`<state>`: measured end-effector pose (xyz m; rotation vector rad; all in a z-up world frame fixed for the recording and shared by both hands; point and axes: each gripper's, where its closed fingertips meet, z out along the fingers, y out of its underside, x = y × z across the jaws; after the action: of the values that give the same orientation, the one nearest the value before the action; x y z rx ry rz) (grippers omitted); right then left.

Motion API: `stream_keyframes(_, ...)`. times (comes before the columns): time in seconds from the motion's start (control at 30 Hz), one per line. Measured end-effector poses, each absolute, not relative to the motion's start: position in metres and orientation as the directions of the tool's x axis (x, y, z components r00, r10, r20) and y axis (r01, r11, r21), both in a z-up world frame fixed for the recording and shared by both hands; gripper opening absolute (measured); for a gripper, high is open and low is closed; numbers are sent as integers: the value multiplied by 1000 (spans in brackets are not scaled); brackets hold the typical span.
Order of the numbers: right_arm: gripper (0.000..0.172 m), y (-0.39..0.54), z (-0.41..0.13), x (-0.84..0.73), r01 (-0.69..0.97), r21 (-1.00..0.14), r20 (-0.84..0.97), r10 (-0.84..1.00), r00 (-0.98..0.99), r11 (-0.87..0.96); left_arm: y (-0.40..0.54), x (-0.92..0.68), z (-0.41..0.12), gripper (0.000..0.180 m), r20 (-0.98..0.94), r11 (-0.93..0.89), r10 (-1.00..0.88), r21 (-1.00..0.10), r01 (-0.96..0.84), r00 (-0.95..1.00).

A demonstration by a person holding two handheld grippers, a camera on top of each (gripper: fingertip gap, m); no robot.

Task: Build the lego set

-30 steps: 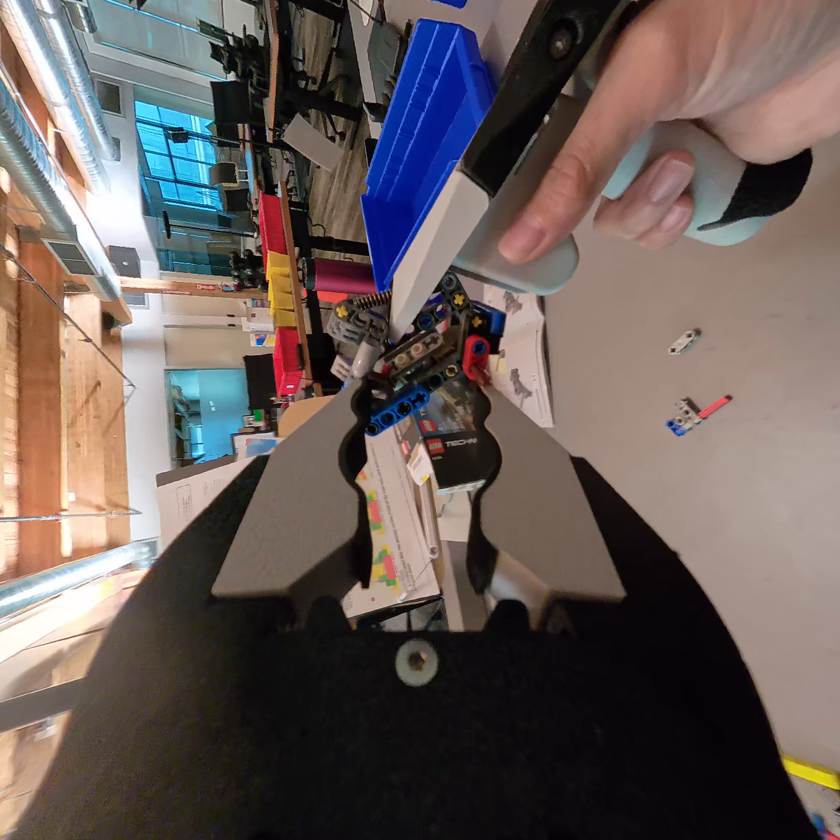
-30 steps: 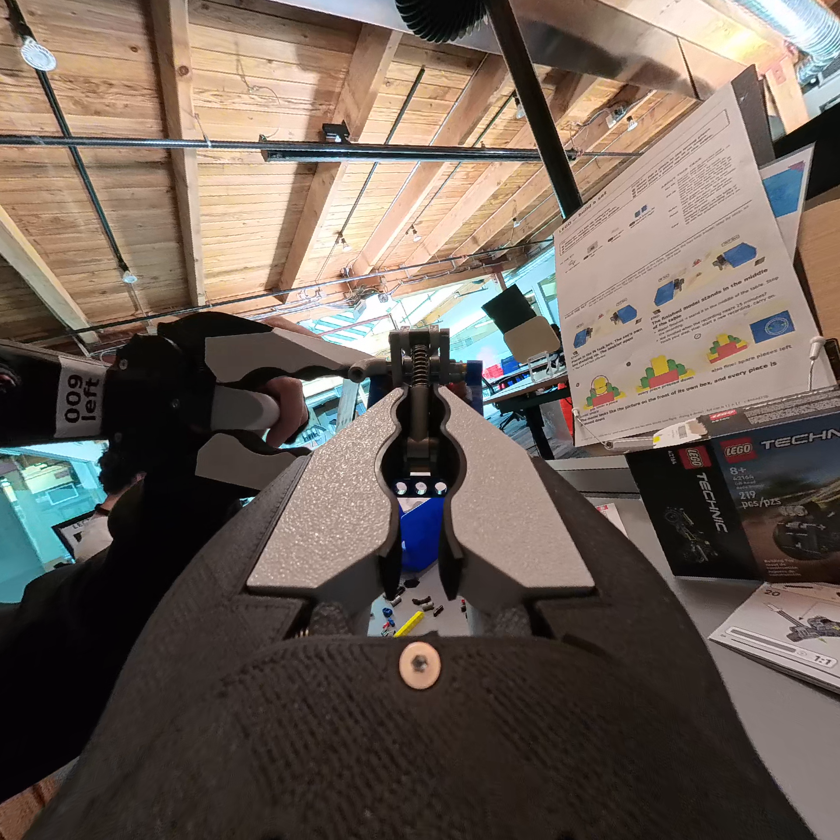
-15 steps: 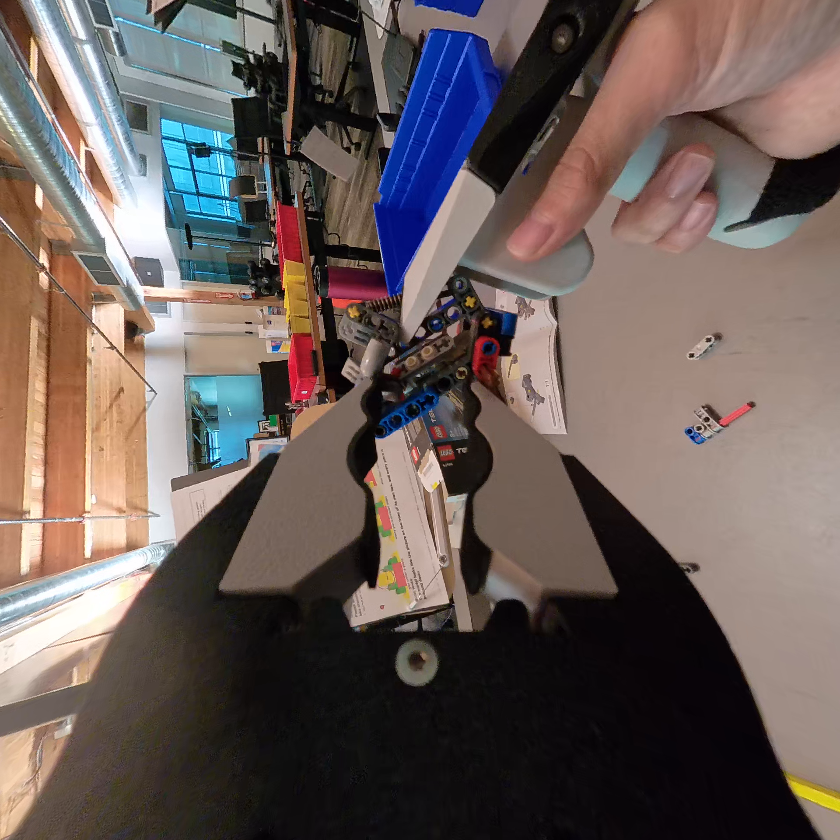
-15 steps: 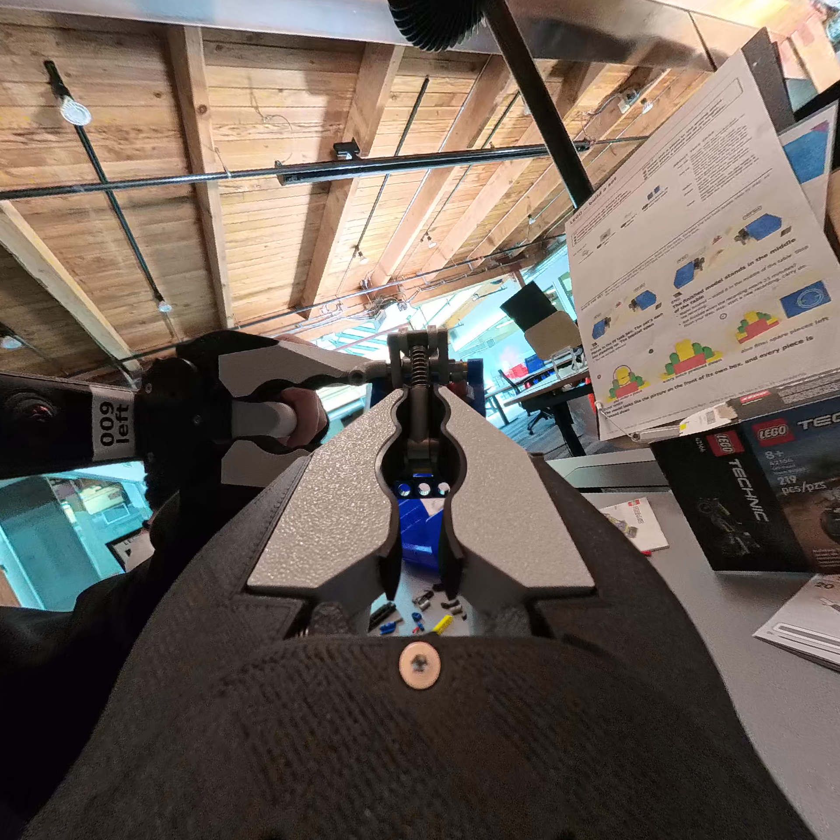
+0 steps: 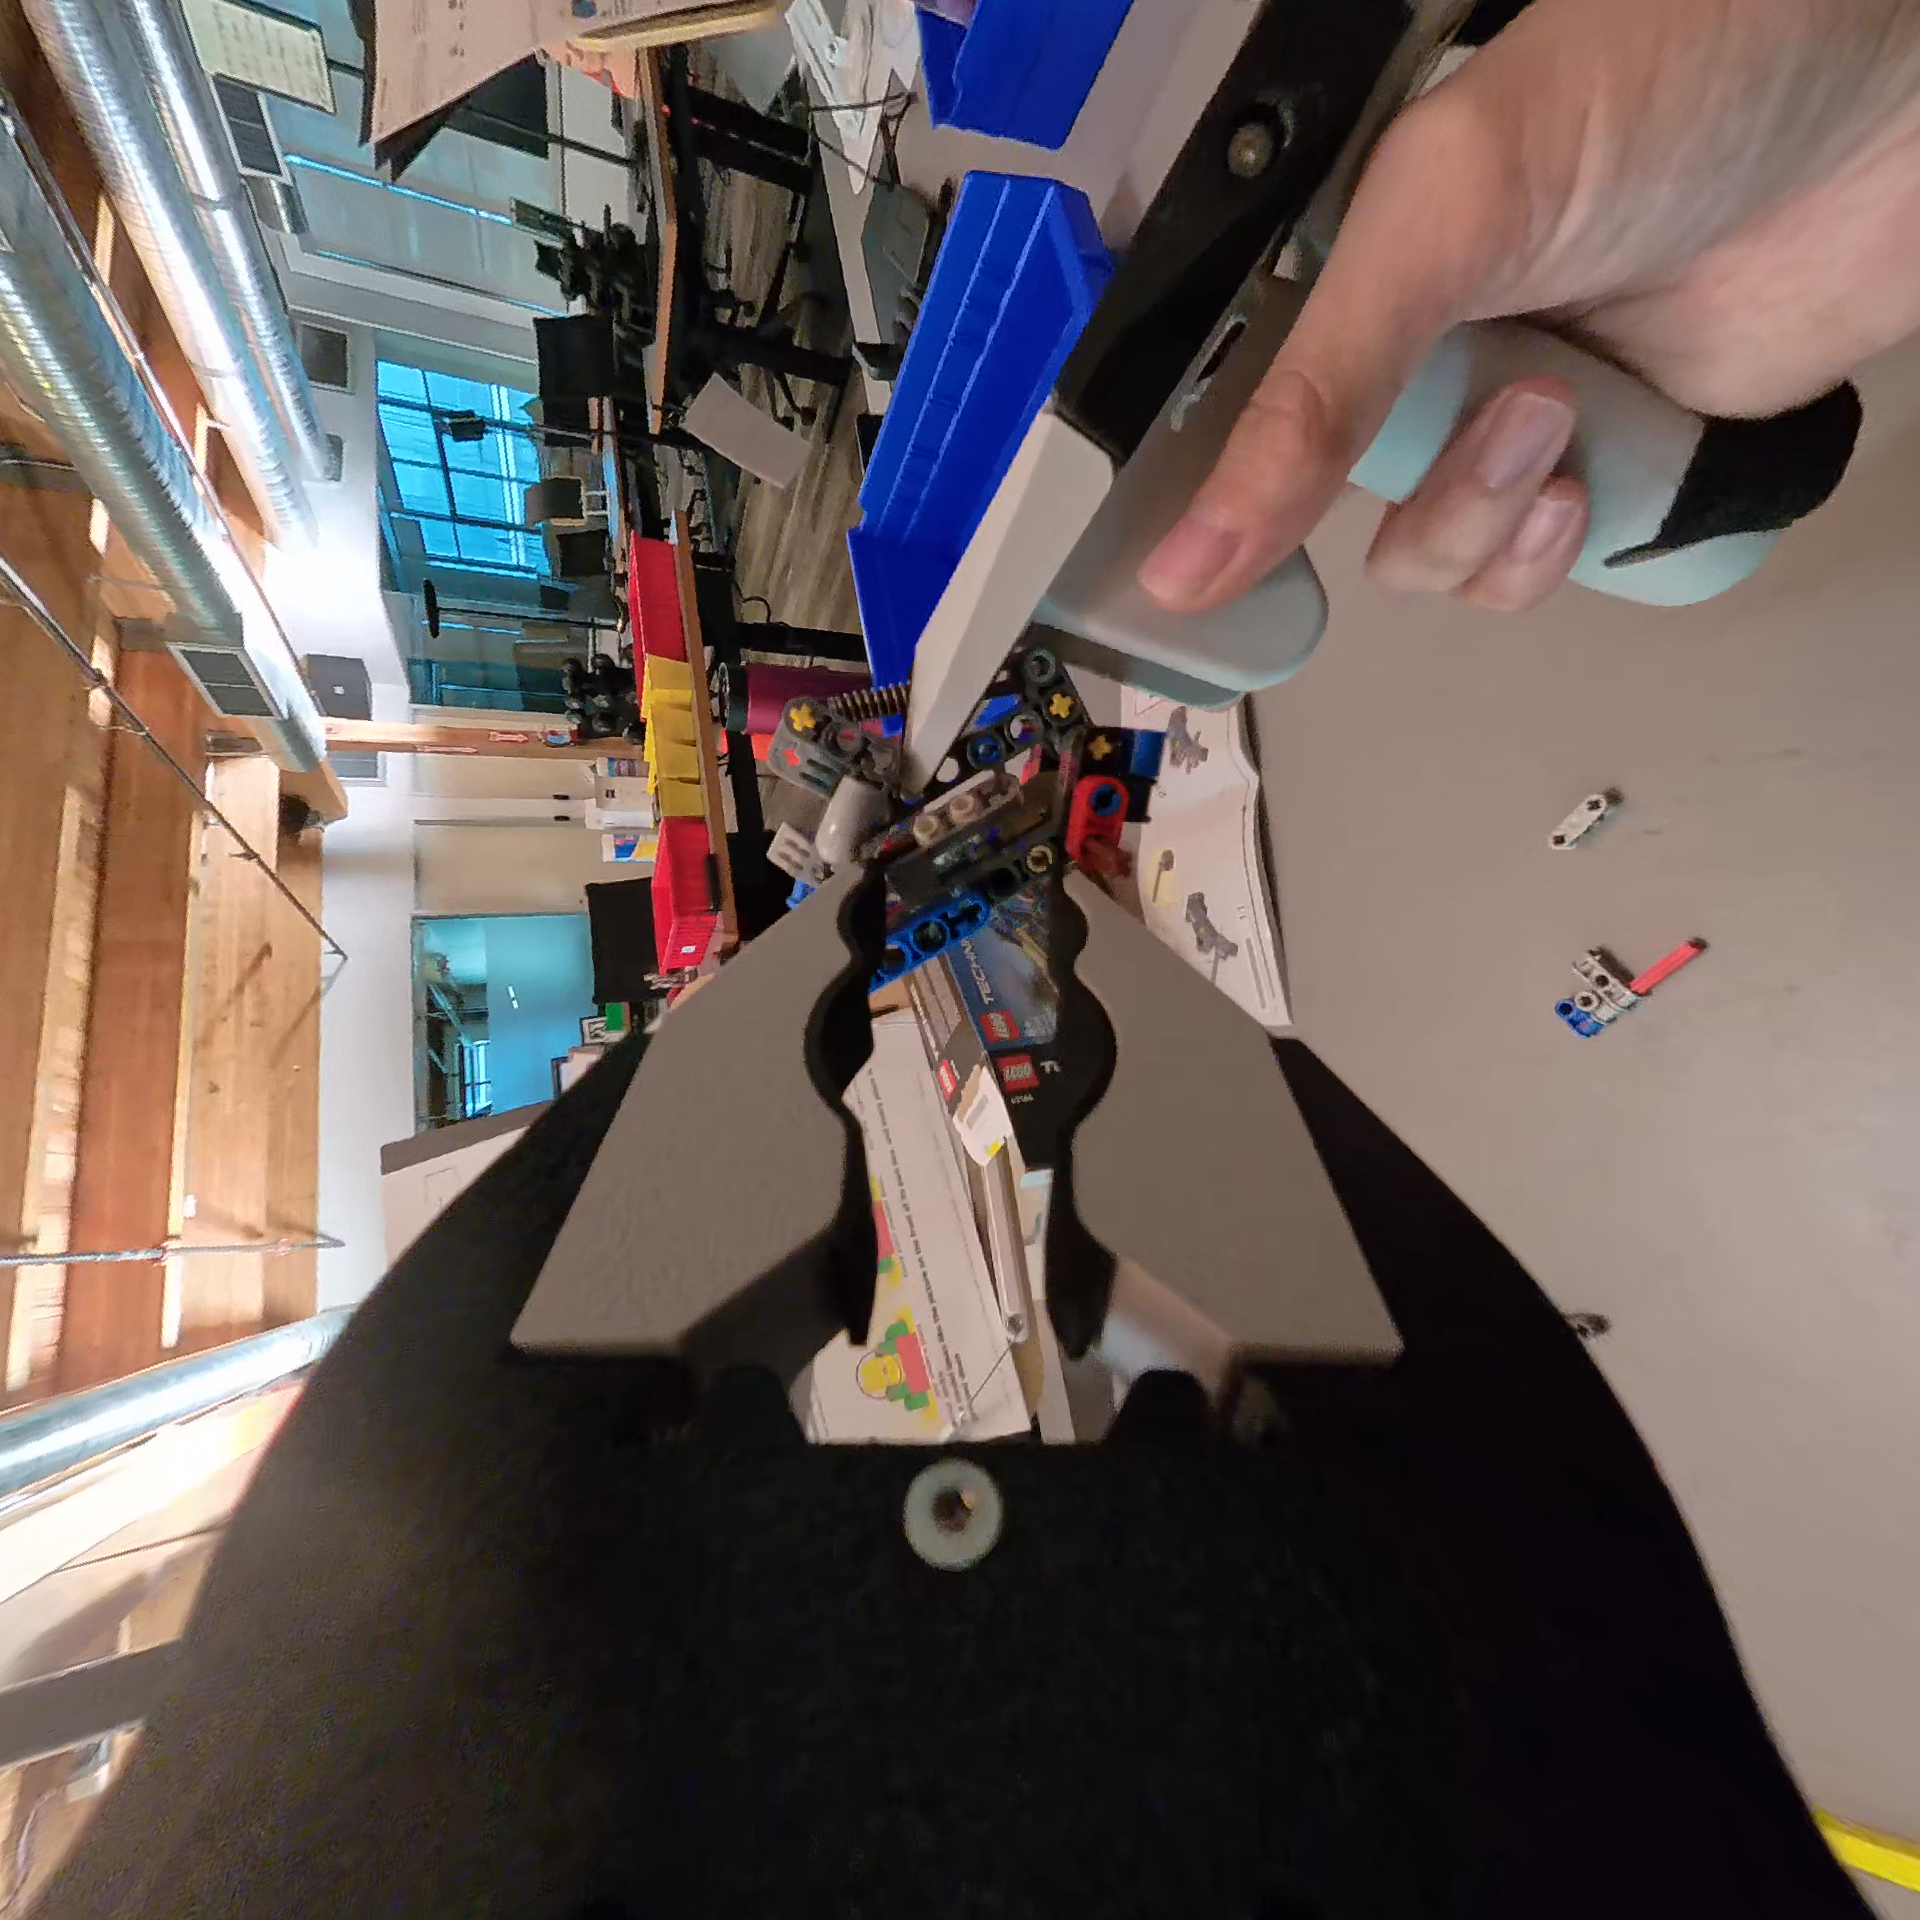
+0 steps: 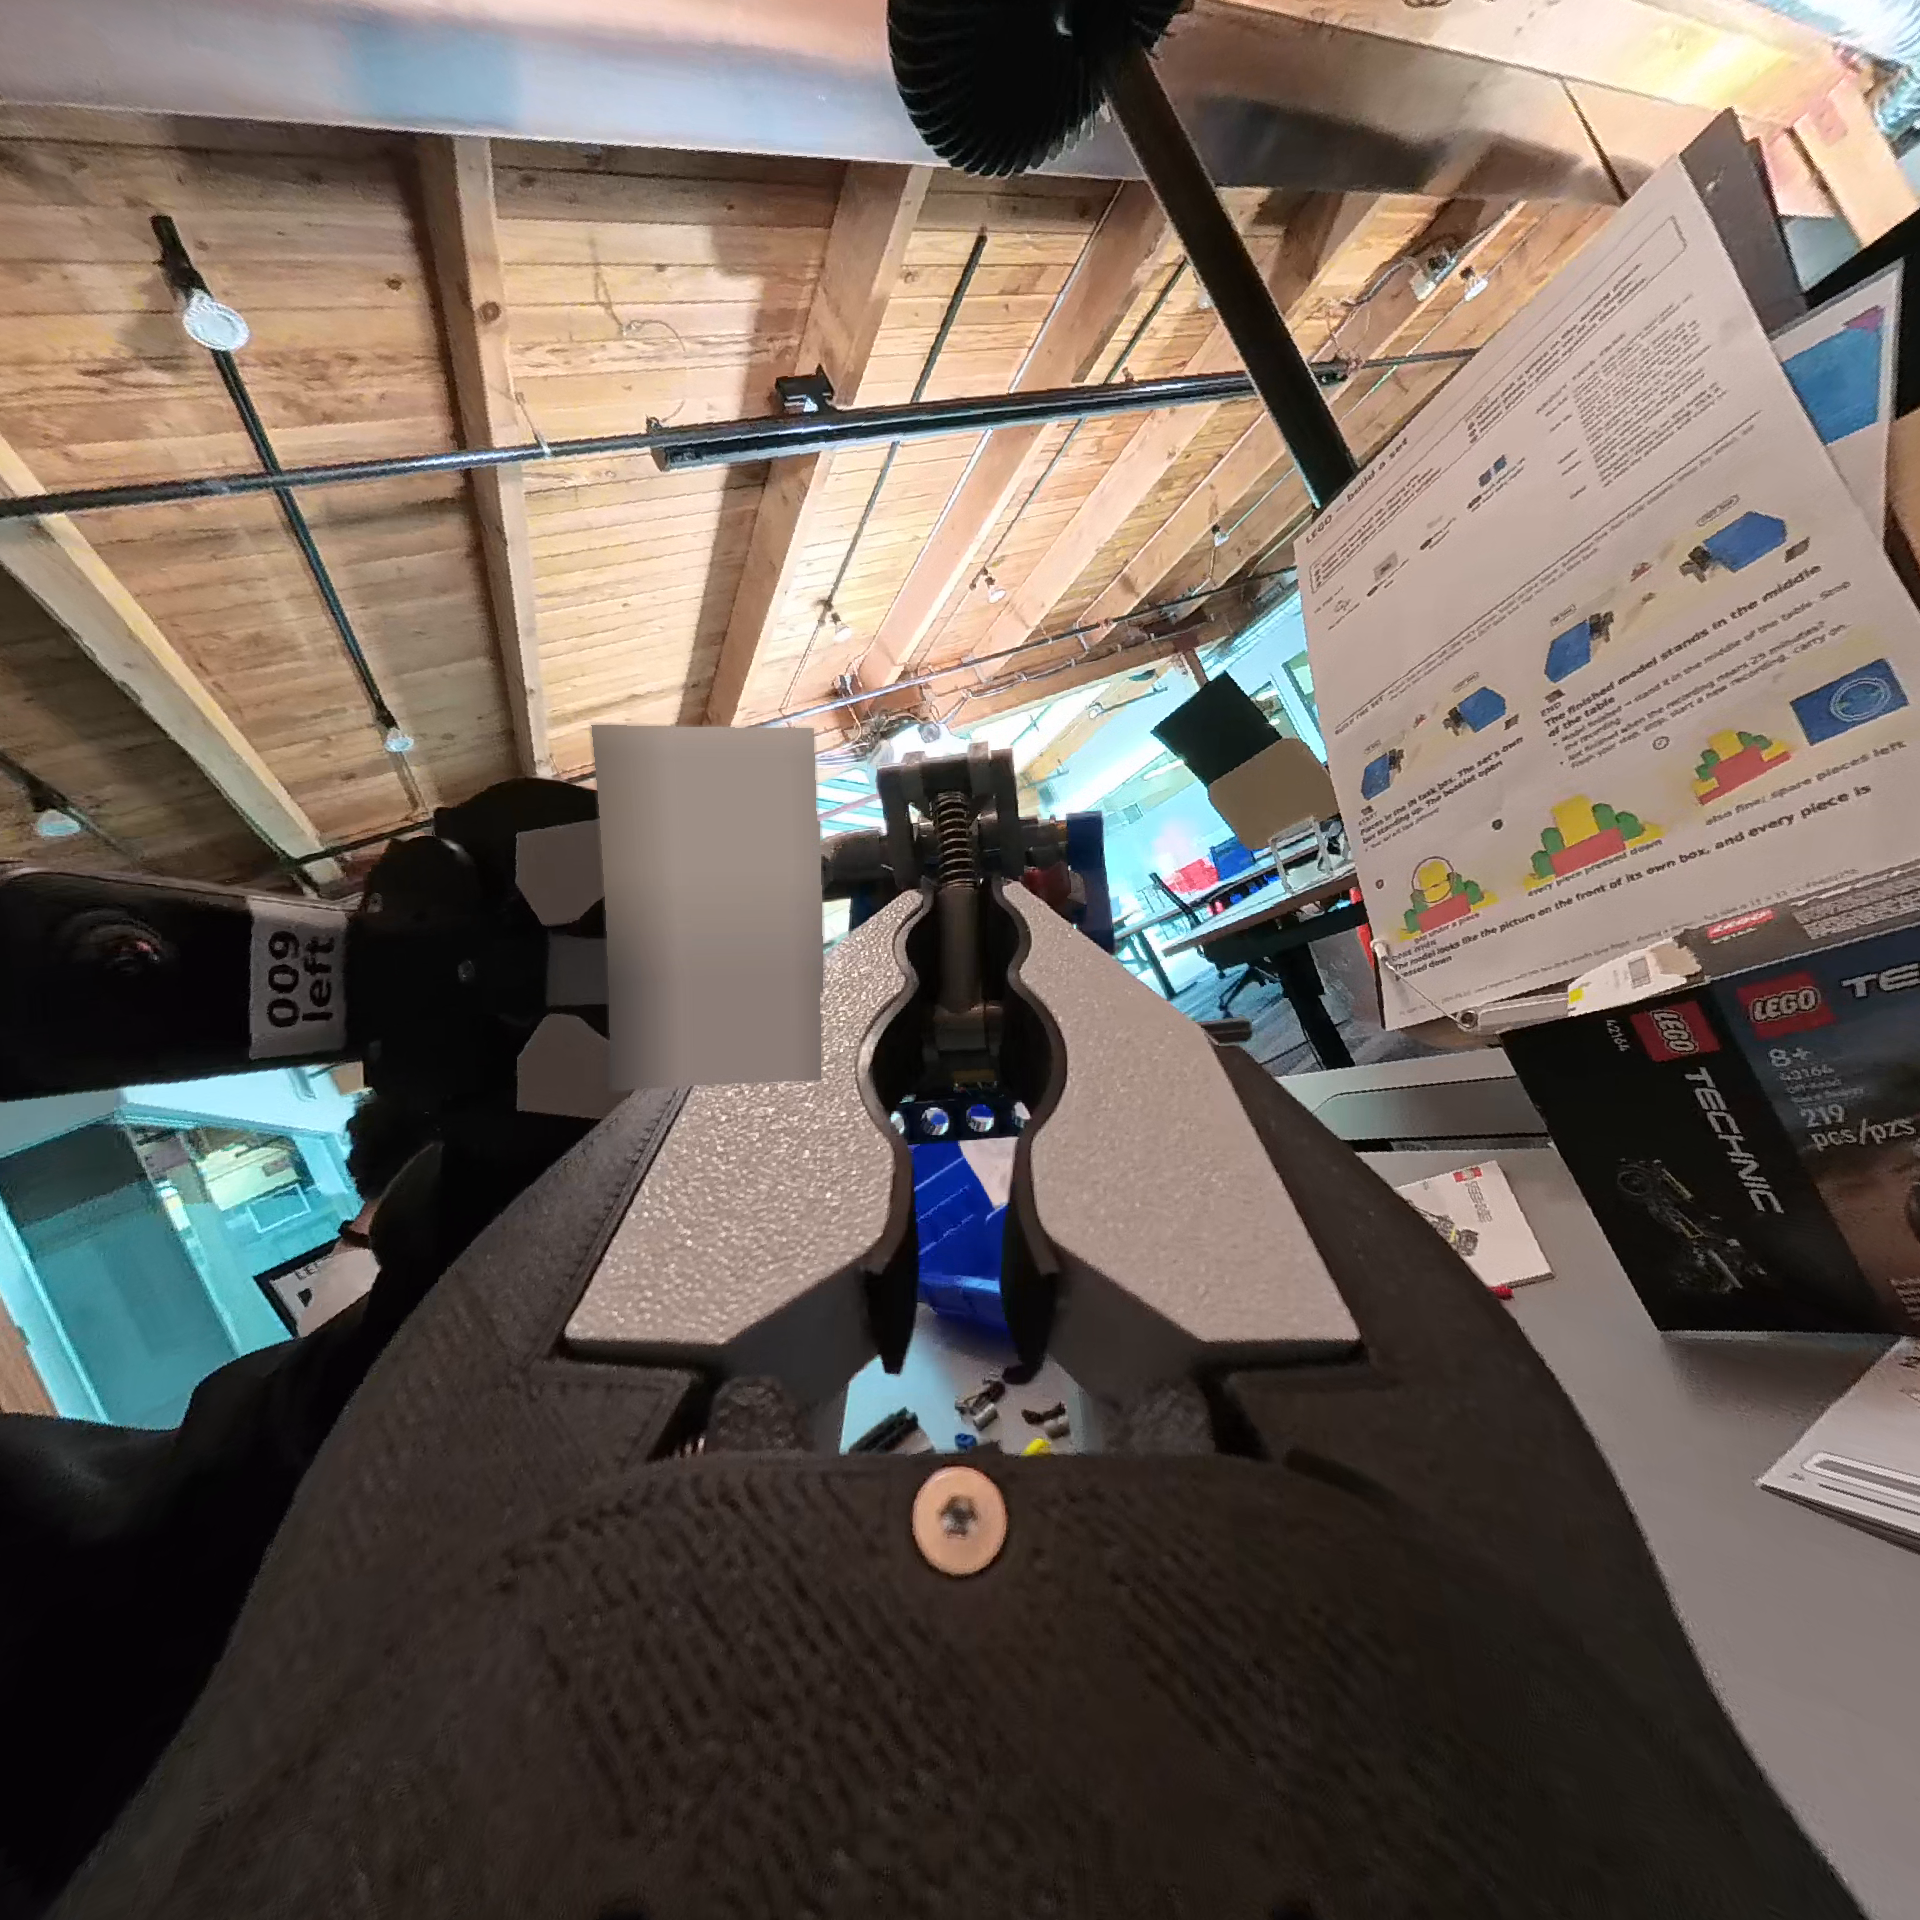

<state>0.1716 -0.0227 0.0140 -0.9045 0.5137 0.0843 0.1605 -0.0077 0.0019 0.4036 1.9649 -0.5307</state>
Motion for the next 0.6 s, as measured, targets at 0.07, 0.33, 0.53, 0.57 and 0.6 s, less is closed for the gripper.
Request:
stream_keyframes(0.07,4,-25,15,173,-262,-738,-452,-167,876,622,-9,162,3,28,-913,847,33,-190,496,-406)
stream_keyframes(0.33,4,-29,14,177,-263,-727,-465,-174,868,634,-11,163,6,22,-938,848,21,-166,503,-347)
stream_keyframes(0.53,4,-29,6,180,-201,-793,-390,-226,892,576,-4,147,9,24,-929,822,-21,-227,523,-370)
stream_keyframes(0.57,4,-29,3,181,-200,-804,-378,-221,899,561,-1,145,11,25,-918,811,-58,-273,518,-392)
stream_keyframes(0.6,4,-27,-1,182,-206,-819,-365,-209,907,535,1,143,10,25,-895,794,-100,-335,507,-435)
